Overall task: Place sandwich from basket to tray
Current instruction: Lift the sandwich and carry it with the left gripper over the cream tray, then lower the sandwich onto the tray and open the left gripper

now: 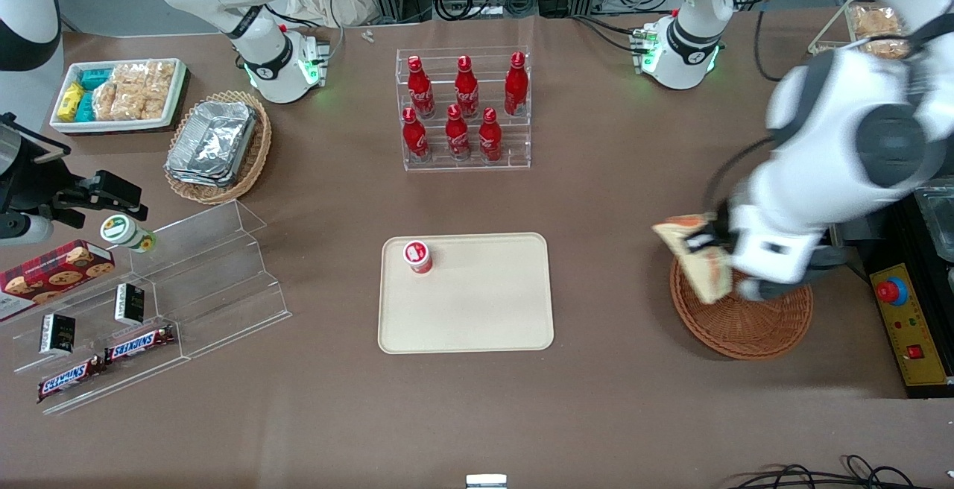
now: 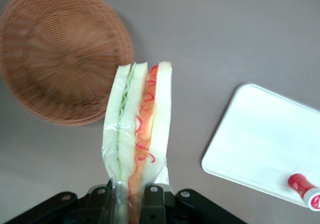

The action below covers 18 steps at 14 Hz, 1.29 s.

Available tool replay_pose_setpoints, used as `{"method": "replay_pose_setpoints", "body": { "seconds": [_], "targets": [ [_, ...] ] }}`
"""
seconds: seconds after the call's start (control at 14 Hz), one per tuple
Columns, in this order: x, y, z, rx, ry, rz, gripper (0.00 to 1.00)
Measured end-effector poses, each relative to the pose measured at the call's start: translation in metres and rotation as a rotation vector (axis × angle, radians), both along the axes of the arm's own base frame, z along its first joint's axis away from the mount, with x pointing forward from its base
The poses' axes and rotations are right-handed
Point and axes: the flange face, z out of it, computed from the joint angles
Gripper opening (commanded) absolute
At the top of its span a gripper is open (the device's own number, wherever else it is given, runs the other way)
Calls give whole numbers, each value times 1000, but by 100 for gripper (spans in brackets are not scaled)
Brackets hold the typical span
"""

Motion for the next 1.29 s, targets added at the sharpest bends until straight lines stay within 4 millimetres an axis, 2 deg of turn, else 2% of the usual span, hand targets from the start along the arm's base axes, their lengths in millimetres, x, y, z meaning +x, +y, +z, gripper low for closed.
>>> {"method": "replay_pose_setpoints", "body": {
  "seconds": [0.14, 0.21, 0.29, 0.43, 0.57, 0.71, 0.86, 1.07, 1.14, 1.21, 1.29],
  "targets": [
    [-14, -82, -38, -4, -19, -105, 0],
    [-21, -116, -61, -19, -18, -127, 0],
    [-26, -143, -85, -37, -19, -146, 0],
    [-35, -185, -133, -48, -32, -191, 0],
    [-44, -208, -180, -15, -27, -221, 0],
    [-47, -215, -221, 4, -9, -244, 0],
    [-48, -217, -246, 4, 6, -254, 0],
    [-53, -223, -269, 28, 6, -288, 0],
    [-57, -228, -277, 33, 5, -305, 14],
    [-61, -233, -283, 37, 2, -319, 60],
    [-62, -236, -282, 39, -5, -325, 77]
  ]
}}
